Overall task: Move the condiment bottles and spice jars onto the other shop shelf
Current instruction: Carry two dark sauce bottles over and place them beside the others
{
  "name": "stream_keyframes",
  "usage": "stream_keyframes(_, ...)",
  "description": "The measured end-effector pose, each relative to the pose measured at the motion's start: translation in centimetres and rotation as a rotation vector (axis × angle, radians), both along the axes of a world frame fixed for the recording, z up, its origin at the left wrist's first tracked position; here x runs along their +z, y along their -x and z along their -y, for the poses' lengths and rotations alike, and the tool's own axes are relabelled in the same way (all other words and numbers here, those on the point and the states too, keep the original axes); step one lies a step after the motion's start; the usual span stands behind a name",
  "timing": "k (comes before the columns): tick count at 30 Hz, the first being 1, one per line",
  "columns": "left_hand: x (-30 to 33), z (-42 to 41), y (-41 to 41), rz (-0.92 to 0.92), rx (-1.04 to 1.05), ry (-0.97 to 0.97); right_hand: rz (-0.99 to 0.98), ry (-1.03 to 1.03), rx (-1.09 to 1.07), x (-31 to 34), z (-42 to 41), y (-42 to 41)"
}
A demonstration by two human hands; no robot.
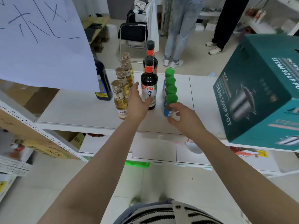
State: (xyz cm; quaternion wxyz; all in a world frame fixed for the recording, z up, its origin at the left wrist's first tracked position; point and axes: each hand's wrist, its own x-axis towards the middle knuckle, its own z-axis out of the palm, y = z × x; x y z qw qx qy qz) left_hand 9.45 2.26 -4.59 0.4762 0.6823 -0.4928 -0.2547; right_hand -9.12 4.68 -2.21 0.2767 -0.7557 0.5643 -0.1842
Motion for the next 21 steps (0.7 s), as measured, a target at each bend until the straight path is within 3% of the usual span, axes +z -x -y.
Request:
stream_keyframes(7,-0.3,3.9,0.4,-0.169,0.017,-0.069,-0.003,-0.022,0.021,0.4,1.1,0.1)
stream_keyframes(17,-1.0,4.0,0.3,-0.181,-0.012,-0.010,0.014,-0.040,0.037,-0.1,2.0,0.5)
stream_keyframes(21,-1.2,3.0,0.3,-0.174,-0.066,0.044,0.242,-0.016,-0.027,0.3,2.2,-0.5)
